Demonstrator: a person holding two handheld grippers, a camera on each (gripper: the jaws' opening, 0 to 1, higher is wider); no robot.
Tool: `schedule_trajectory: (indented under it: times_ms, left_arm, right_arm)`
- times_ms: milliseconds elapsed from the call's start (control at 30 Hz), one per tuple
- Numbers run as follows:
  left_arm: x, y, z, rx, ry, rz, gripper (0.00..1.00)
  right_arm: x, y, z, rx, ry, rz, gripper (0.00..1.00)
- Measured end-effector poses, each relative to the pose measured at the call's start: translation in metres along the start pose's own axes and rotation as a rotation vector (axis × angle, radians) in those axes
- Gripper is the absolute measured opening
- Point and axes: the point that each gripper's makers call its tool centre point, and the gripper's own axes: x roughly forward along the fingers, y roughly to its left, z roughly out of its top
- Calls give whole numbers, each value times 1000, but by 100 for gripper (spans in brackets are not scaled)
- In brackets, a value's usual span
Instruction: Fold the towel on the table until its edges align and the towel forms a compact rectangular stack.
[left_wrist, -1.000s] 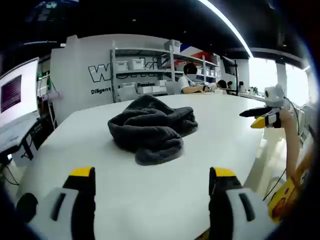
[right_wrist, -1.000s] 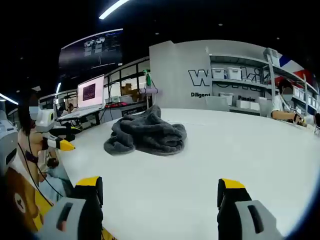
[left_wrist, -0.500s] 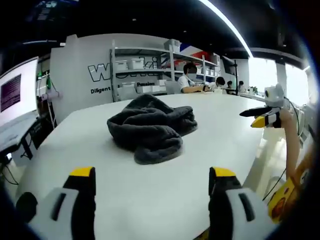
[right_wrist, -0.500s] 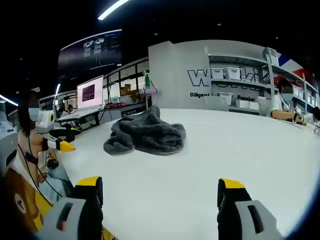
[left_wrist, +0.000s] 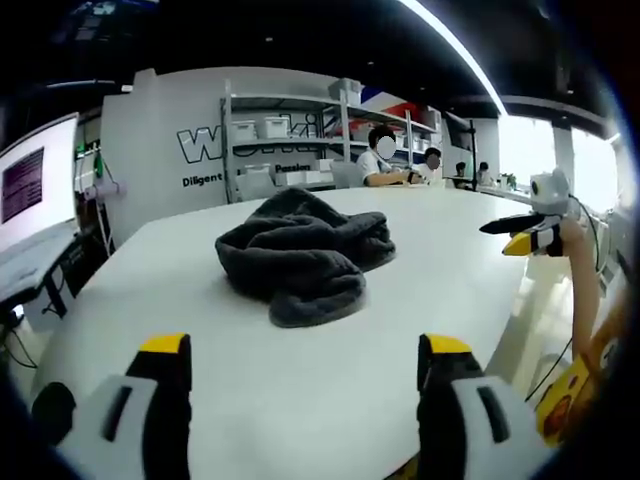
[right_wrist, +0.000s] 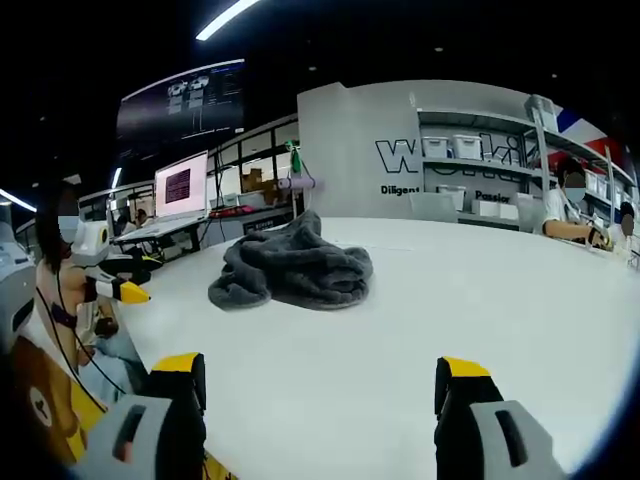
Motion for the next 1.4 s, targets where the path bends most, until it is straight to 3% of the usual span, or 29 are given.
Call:
schedule_trajectory:
  times_ms: [967, 1400]
  left_arm:
    - [7, -3, 1, 6, 15, -9, 99]
    - [22, -2, 1, 6, 25, -26, 99]
  right_arm:
    - [0, -5, -3, 11, 5, -6, 100]
    - [-2, -7, -2, 7, 7, -13, 100]
